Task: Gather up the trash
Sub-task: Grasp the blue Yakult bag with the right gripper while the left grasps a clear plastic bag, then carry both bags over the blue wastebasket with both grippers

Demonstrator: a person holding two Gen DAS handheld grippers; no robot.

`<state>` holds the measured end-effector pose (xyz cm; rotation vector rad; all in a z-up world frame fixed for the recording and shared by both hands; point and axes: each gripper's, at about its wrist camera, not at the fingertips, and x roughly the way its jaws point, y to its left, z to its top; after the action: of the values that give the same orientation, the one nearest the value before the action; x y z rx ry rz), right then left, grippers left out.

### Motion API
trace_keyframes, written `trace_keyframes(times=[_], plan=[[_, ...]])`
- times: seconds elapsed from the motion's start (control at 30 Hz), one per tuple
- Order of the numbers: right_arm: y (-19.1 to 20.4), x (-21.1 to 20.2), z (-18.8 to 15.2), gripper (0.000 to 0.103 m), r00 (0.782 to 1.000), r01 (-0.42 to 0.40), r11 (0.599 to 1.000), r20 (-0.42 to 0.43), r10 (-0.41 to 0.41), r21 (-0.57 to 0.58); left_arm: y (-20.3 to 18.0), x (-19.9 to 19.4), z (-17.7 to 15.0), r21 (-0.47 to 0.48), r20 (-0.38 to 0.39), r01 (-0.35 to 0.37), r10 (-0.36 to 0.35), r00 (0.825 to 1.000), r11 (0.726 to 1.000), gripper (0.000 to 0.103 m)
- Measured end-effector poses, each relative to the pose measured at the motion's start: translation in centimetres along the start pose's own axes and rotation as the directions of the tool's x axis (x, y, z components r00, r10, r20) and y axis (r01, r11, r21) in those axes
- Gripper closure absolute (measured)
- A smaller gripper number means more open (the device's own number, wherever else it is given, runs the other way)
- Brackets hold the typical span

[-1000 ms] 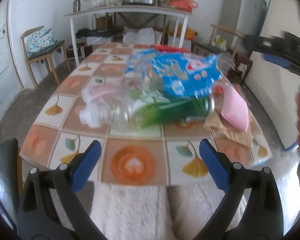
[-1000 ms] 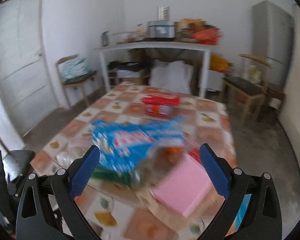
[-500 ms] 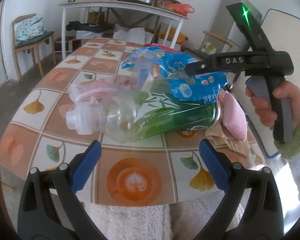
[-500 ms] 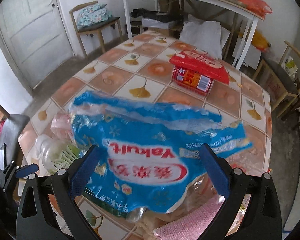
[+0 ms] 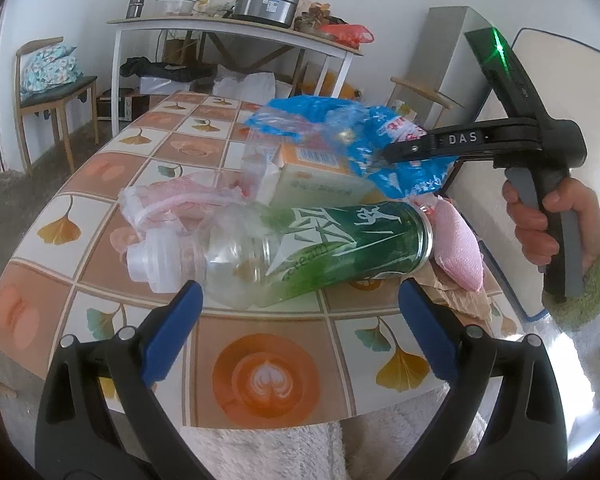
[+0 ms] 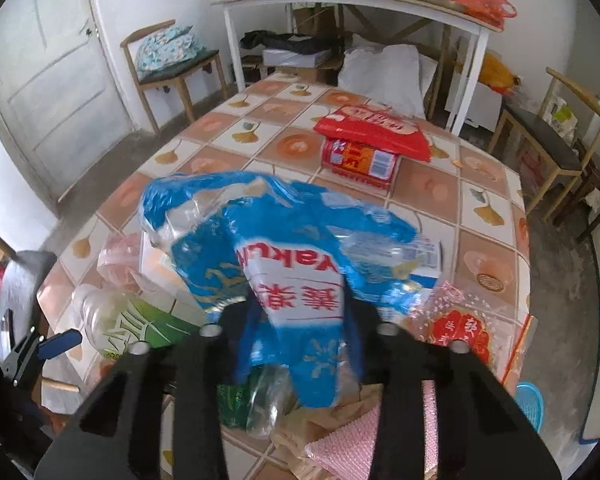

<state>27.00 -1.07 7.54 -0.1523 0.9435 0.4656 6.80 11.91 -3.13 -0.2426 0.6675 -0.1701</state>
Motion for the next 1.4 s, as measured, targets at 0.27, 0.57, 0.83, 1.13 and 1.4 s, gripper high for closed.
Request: trace_keyframes(times=[0.27,0.57,0.83,1.13,1.4], plan=[[-2.2,-3.9,0.4,0.097,0.989,-0.016,0.996,0.148,0.003,0.086,-0.2,-0.8,-0.1,0.018,0.027,-0.029,0.028,0.999,0.999,0.009],[-5.9,-11.5,-1.9,0.098,0.934,-0.206,0.957,0.333,0.13,0.205,1.8,-3.2,1.7,-0.007,0.094,-0.081,0.081,0.992,0.997,0.009],[-7.5,-14.7,-5.2,0.098,0.908,-0.258,0.937,0.391,0.151,0.237,9.4,-2.4,7.3,-0.233,-0.002,-0.03,0.03,1.0,0.972,0.022],[-9.1,-13.6,-7.0,0.098,0.915,-0.253,0.925,0.381,0.134,0.282,16.8,5.6,7.1,-0.583,-0.26,0.042,-0.235,0.937,0.811,0.045],[-10.0,-11.8,-6.9,0.098,0.921,-0.269,0.915,0.358,0.154,0.3,17.2,7.8,6.0,-0.661,-0.264,0.042,-0.285,0.921,0.749,0.066]])
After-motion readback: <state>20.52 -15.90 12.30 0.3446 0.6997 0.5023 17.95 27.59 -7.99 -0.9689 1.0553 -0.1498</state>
